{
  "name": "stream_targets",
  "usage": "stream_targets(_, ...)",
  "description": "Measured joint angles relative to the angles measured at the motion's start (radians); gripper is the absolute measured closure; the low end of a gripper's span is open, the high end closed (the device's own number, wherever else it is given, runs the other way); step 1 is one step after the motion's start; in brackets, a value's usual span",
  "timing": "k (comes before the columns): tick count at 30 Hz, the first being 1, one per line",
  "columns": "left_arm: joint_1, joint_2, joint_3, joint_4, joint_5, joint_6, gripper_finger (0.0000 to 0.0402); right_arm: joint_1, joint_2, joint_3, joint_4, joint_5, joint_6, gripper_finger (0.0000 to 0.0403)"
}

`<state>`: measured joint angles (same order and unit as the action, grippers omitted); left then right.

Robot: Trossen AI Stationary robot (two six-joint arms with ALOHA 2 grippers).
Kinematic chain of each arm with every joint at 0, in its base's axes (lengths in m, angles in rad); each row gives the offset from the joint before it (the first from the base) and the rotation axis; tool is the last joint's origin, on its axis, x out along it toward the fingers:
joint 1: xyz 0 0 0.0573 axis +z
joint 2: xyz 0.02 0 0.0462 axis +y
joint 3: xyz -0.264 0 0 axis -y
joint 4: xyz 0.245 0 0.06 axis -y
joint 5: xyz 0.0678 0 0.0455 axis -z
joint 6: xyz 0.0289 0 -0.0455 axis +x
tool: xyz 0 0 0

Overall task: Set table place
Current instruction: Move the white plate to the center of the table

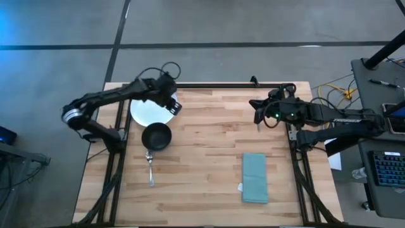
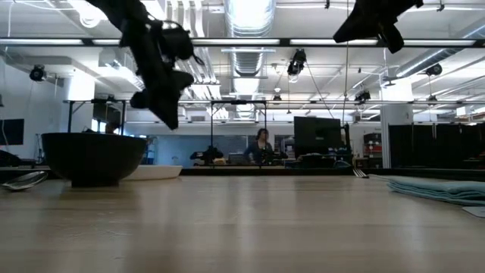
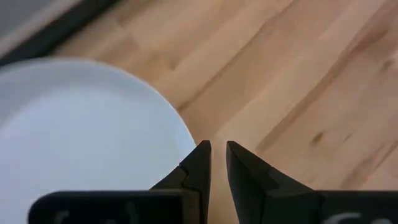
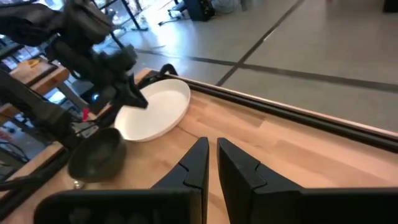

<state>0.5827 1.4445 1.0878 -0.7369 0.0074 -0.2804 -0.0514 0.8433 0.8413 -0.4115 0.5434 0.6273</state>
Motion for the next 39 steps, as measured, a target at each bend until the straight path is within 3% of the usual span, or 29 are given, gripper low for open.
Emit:
stream_targets(8, 0.0, 0.13, 0.0, -0.051, -0.071, -0.029, 0.0398, -0.005, 0.0, 0.0, -0.009, 0.0, -0.002, 0.0376)
stream_targets(11, 0.0, 0.133, -0.001, -0.05, -0.135, -0.036, 0.04, -0.005, 0.0, 0.0, -0.013, 0.0, -0.001, 0.0376)
stream_targets(23, 0.005, 0.225, -0.007, -0.011, -0.148, -0.031, 0.0401, -0.005, 0.0, 0.0, -0.012, 0.0, 0.001, 0.0376)
stream_targets(29, 0.005, 0.274, -0.007, 0.009, -0.227, -0.027, 0.0402, -0.004, 0.0, 0.0, -0.012, 0.0, 0.001, 0.0376)
stream_targets(34, 0.005, 0.315, -0.008, 0.048, -0.213, -0.019, 0.0402, -0.004, 0.0, 0.0, -0.012, 0.0, 0.001, 0.0376)
stream_targets(39, 0.001, 0.338, -0.007, 0.081, -0.124, -0.021, 0.0401, -0.004, 0.0, 0.0, -0.012, 0.0, 0.001, 0.0376)
